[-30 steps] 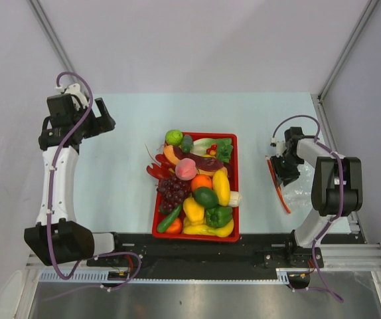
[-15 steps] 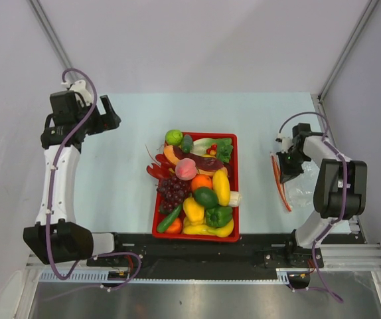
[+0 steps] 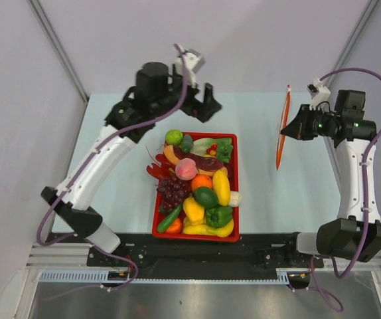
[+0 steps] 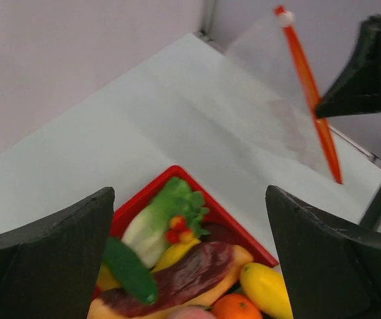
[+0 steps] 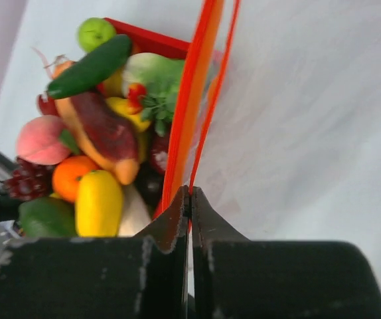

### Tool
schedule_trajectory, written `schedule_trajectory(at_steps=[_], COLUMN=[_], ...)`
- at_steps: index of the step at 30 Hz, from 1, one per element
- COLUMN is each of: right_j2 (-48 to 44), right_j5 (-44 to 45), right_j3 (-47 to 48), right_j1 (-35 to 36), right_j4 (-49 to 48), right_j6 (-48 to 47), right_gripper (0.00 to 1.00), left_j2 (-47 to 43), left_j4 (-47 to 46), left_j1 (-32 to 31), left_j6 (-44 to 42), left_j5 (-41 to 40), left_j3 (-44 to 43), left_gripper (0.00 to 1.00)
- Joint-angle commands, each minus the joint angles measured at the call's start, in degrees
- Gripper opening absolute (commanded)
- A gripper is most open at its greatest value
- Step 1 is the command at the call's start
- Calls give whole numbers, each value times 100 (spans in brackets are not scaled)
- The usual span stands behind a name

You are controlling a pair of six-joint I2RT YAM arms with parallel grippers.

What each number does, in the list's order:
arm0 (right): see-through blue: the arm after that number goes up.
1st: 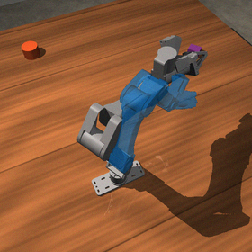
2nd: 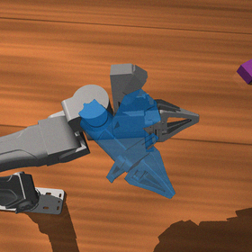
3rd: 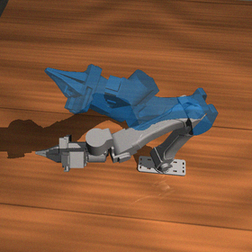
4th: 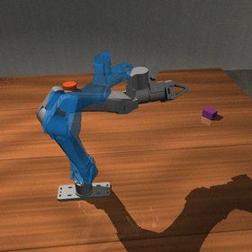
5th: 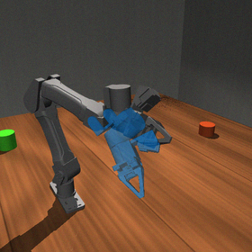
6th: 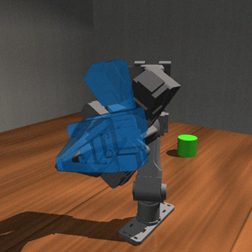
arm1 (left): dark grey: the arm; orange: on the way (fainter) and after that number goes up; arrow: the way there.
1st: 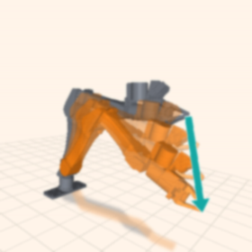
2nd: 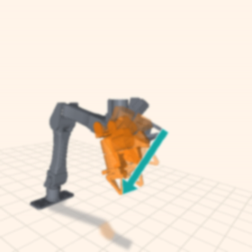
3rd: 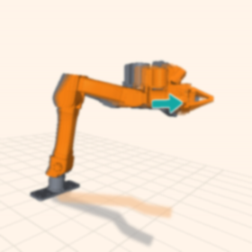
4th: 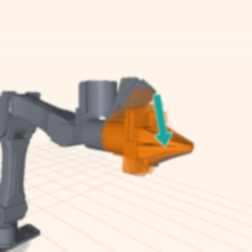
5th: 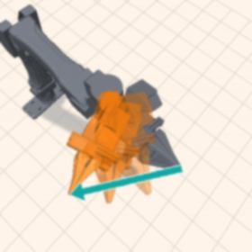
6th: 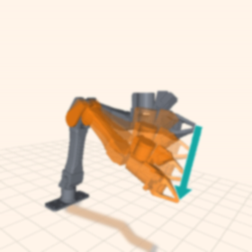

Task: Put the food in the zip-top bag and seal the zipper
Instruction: Pick up the zipper food storage bag at the center of the board, then open the zipper of the food storage bag.

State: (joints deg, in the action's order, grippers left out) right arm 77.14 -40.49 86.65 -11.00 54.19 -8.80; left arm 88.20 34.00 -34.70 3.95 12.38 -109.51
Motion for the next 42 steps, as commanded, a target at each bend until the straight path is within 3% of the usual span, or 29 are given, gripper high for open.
schedule_trajectory(at_steps=[1, 7, 15, 21, 25, 27, 31, 33, 35, 39, 42], right_j2=[-375, -1052, -1500, -1782, -1913, -1940, -1931, -1888, -1870, -1817, -1773], right_j5=[-793, -1040, -1075, -1198, -1119, -1084, -848, -803, -523, 373, 867], right_j3=[-192, -851, -1220, -1326, -1239, -1133, -887, -739, -633, -299, -35], right_j1=[-7, 72, 371, 371, 301, 248, 29, -130, -226, -612, -1042], right_j4=[-224, -506, -366, -103, 135, 336, 688, 951, 1075, 1426, 1681], right_j6=[632, 976, 994, 732, 555, 485, 318, 195, 142, -16, -261], right_gripper=[0, 0, 0, 0, 0, 0, 0, 0, 0, 0, 0], left_j2=[609, 1497, 2192, 2412, 2403, 2359, 2228, 2175, 2122, 2122, 2315], left_j4=[-402, -561, -623, -509, -342, -228, -78, 19, 98, 291, 528], left_j1=[-1053, -1960, -2217, -2208, -2173, -2094, -1936, -1892, -1892, -1892, -1891], left_j6=[18, 448, 1187, 1311, 1171, 1117, 916, 775, 529, 248, 10], left_j5=[63, -87, -51, -289, -377, -412, -718, -1026, -1281, -2719, -3170], left_j3=[-553, -914, -1186, -1134, -993, -923, -791, -764, -703, -633, -720], left_gripper=[99, 95, 88, 68, 41, 35, 8, 1, 0, 0, 0])
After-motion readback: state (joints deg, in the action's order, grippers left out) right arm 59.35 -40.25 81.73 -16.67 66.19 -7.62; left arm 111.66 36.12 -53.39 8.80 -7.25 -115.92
